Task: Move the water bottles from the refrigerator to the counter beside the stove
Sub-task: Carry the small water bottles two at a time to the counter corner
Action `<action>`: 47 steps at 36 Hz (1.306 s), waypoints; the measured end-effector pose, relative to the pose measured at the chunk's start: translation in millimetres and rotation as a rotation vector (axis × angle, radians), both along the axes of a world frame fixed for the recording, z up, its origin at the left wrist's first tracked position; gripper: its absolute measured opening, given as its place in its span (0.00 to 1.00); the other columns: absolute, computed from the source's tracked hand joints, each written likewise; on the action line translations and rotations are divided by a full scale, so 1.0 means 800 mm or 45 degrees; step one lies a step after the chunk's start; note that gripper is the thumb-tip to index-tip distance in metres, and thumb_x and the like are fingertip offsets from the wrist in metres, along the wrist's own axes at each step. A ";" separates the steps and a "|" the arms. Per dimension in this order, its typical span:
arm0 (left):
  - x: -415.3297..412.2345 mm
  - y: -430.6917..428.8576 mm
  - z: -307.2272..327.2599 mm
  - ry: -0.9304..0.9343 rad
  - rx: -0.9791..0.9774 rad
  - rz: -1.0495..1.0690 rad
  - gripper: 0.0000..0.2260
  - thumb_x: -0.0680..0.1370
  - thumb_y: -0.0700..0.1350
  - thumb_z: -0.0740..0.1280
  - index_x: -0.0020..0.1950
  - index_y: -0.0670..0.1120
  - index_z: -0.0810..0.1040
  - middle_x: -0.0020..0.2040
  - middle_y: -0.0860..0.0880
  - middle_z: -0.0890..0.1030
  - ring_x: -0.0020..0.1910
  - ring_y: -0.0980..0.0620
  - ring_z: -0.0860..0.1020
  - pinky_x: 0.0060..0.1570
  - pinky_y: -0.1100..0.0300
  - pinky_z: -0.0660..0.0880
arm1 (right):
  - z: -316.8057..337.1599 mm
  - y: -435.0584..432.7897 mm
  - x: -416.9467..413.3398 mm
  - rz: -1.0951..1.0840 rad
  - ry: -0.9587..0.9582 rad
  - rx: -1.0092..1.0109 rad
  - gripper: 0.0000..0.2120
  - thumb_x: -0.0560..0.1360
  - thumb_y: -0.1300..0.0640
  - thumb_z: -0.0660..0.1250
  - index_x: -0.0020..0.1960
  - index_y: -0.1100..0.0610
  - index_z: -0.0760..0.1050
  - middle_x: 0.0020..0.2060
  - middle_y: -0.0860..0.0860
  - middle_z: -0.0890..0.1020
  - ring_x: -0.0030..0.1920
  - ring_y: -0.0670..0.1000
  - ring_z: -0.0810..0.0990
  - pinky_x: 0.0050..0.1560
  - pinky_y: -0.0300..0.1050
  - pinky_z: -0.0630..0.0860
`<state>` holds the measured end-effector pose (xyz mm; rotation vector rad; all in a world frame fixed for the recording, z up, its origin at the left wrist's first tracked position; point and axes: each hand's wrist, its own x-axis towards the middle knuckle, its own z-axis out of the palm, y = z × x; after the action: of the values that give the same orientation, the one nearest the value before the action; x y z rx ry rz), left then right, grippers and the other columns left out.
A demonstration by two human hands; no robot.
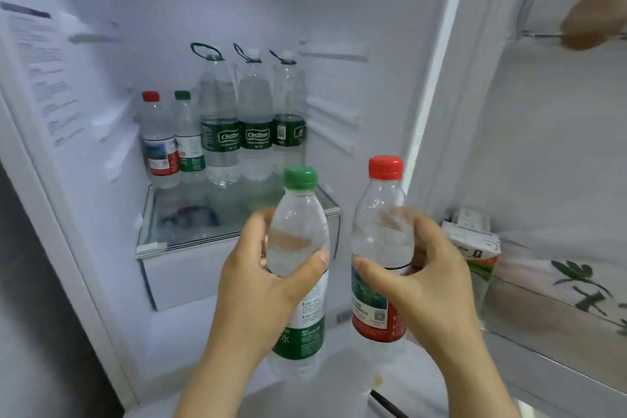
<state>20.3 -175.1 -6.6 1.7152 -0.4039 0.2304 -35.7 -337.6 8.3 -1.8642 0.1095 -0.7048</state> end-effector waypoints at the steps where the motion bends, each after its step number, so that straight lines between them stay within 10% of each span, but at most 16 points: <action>1: -0.006 -0.008 0.002 0.001 -0.001 -0.037 0.19 0.67 0.48 0.76 0.51 0.62 0.73 0.47 0.67 0.80 0.45 0.67 0.79 0.39 0.69 0.75 | 0.001 -0.005 -0.010 -0.038 -0.003 -0.002 0.24 0.60 0.57 0.77 0.52 0.39 0.75 0.45 0.34 0.82 0.46 0.37 0.81 0.42 0.34 0.77; 8: -0.047 -0.071 0.014 -0.038 -0.023 -0.281 0.20 0.67 0.46 0.75 0.54 0.60 0.73 0.46 0.68 0.80 0.44 0.68 0.79 0.38 0.75 0.73 | 0.010 -0.052 -0.084 -0.226 -0.061 -0.011 0.24 0.62 0.61 0.78 0.53 0.44 0.77 0.44 0.39 0.84 0.45 0.40 0.83 0.45 0.38 0.80; 35: -0.345 -0.331 0.027 -0.065 0.022 -0.977 0.24 0.62 0.61 0.73 0.56 0.65 0.72 0.50 0.60 0.82 0.56 0.55 0.78 0.54 0.44 0.76 | 0.019 -0.231 -0.463 -0.969 -0.154 -0.171 0.27 0.58 0.49 0.76 0.54 0.37 0.72 0.46 0.30 0.80 0.48 0.34 0.80 0.41 0.26 0.76; 47: -0.472 -0.423 0.007 -0.023 0.089 -1.412 0.21 0.64 0.52 0.76 0.51 0.65 0.72 0.46 0.63 0.82 0.47 0.63 0.80 0.46 0.60 0.76 | -0.003 -0.255 -0.616 -1.441 -0.030 -0.105 0.26 0.59 0.50 0.76 0.51 0.32 0.69 0.46 0.24 0.76 0.50 0.27 0.74 0.45 0.31 0.71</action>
<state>-357.2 -513.2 -0.8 1.3272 -1.3024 -0.5789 -528.7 -541.4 5.7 -1.7673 1.1917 -1.4874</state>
